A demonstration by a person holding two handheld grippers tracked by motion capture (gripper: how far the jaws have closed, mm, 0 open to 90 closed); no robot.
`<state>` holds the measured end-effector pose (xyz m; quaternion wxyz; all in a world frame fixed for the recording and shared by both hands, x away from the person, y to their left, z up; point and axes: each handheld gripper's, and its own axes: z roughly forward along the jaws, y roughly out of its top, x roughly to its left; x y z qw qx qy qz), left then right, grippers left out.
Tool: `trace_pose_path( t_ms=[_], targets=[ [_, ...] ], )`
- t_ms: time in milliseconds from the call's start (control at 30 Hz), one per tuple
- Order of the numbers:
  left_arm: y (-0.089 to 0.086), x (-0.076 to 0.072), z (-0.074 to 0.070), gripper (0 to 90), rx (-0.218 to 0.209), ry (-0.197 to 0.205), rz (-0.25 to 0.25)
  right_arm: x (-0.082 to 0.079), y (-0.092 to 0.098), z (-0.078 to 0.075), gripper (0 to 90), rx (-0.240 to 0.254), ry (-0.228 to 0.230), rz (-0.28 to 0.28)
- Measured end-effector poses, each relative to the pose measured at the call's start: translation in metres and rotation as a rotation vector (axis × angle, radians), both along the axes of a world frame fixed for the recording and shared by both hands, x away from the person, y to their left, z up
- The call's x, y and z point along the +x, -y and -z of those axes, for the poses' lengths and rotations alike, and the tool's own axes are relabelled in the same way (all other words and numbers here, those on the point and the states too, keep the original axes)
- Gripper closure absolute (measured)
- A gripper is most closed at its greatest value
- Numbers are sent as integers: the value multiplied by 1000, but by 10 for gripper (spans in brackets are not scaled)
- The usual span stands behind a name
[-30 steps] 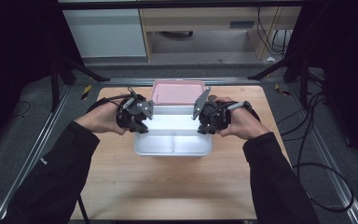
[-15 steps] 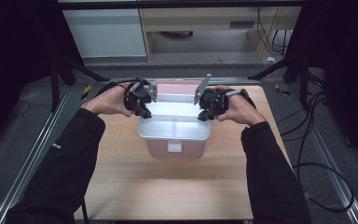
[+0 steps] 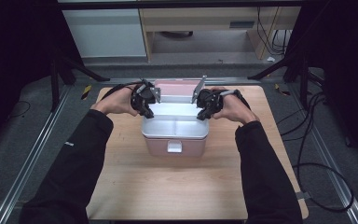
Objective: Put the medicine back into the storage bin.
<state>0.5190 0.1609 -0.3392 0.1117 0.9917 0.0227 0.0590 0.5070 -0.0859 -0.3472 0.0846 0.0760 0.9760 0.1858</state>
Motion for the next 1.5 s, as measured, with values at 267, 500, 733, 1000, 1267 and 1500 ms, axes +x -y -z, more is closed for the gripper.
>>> trace_pose_path(
  t_ms=[267,500,733,1000,1267,1500],
  targets=[
    [3,2,19,872,18,-18,-4,1,-1,18,857,-9,-23,21],
    [0,2,26,861,-1,-27,-28,0,-1,27,838,-1,-23,42],
    [-4,1,31,835,-32,-22,-65,-2,-1,33,812,15,-11,66],
    [-15,-9,21,611,-138,40,-182,-10,9,22,612,127,19,184],
    [-34,-22,3,421,-289,75,-329,-21,37,3,476,250,101,372],
    [-56,-19,6,371,-435,125,-502,-21,60,-3,424,352,156,538]
  ],
)
